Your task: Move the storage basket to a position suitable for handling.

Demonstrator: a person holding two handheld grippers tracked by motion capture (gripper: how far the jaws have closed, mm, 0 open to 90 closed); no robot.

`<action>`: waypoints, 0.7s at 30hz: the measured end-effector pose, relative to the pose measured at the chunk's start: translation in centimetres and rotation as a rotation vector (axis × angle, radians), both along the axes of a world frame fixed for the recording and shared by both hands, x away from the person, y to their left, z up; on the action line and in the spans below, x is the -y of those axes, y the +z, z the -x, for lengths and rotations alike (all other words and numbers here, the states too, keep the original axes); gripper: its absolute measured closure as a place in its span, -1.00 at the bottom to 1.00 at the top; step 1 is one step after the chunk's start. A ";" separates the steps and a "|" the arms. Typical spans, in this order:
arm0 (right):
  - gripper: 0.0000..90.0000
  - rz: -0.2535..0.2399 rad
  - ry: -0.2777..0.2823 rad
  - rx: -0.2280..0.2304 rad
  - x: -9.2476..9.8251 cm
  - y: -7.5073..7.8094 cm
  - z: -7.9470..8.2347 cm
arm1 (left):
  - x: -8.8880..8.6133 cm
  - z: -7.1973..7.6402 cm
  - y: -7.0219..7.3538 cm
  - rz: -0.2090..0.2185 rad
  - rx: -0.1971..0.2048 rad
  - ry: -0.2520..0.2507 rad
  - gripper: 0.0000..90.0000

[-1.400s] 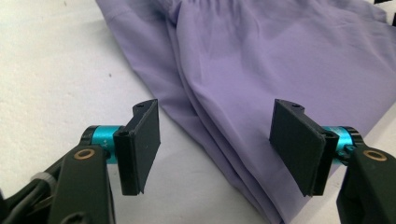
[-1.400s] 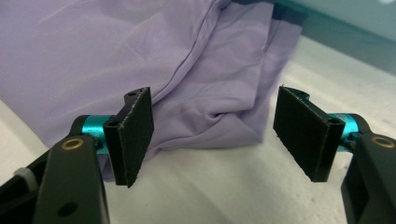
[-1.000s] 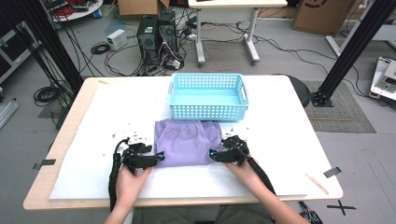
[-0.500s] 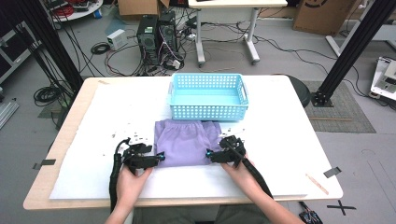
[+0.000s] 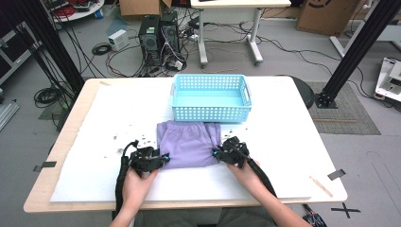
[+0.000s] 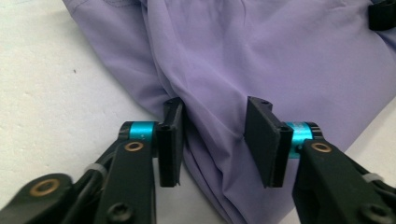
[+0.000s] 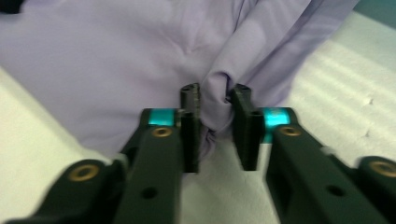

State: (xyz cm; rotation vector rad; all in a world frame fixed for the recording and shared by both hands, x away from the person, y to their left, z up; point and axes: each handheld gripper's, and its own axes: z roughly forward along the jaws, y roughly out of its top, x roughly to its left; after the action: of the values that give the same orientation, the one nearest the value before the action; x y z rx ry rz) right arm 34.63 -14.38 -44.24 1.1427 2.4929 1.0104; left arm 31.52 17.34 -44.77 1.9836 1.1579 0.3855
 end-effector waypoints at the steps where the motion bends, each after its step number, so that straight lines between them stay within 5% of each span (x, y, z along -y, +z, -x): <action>1: 0.83 -0.002 0.011 0.004 0.1 0.0 0.0 | 0.0 -0.1 -0.1 0.024 -0.009 -0.016 0.45; 5: 0.88 0.021 0.020 0.023 0.3 0.0 0.4 | 1.0 -0.3 -0.1 0.031 -0.016 -0.057 0.77; 14: 0.89 0.026 -0.014 0.022 3.7 0.1 1.2 | 4.8 -0.3 -0.1 0.025 -0.013 -0.163 0.82; 21: 0.89 0.022 -0.047 0.016 7.4 0.1 3.5 | 7.9 0.4 -0.1 0.022 -0.015 -0.254 0.83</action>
State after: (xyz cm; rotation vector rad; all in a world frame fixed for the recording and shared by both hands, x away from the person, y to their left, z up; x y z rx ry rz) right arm 31.17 -21.77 -44.12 1.1765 2.4468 0.9736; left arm 31.14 9.47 -44.82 2.0854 0.9005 0.2252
